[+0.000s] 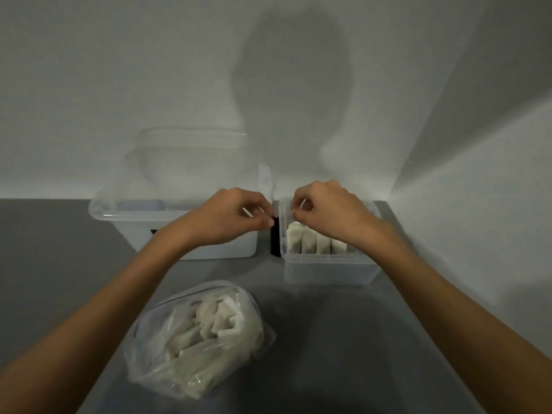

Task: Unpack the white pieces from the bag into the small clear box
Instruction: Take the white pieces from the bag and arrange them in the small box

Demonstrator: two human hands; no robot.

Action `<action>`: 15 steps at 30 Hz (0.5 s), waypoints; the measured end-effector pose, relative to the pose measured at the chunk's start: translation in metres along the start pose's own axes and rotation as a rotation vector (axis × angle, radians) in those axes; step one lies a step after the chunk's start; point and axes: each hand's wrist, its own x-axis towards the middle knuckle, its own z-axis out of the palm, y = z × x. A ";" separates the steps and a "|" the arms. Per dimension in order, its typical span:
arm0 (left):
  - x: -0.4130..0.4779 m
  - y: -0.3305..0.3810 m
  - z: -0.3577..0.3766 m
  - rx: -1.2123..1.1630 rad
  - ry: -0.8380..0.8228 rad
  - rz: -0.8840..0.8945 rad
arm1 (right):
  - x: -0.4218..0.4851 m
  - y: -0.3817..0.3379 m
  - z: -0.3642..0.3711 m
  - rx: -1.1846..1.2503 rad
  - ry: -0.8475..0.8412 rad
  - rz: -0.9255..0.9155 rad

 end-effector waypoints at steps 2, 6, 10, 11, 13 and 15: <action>-0.027 -0.021 -0.007 -0.017 0.009 -0.052 | -0.003 -0.026 0.010 0.064 -0.028 -0.030; -0.072 -0.061 -0.008 0.009 0.021 -0.111 | -0.007 -0.073 0.046 0.135 -0.097 -0.106; -0.107 -0.092 0.004 0.060 -0.115 -0.158 | -0.016 -0.108 0.094 0.113 -0.229 -0.210; -0.112 -0.099 0.007 0.058 -0.162 -0.173 | -0.017 -0.114 0.107 0.097 -0.274 -0.222; -0.120 -0.111 0.016 0.072 -0.239 -0.195 | -0.018 -0.121 0.133 0.068 -0.349 -0.220; -0.126 -0.118 0.025 0.089 -0.269 -0.205 | -0.019 -0.125 0.153 0.006 -0.387 -0.194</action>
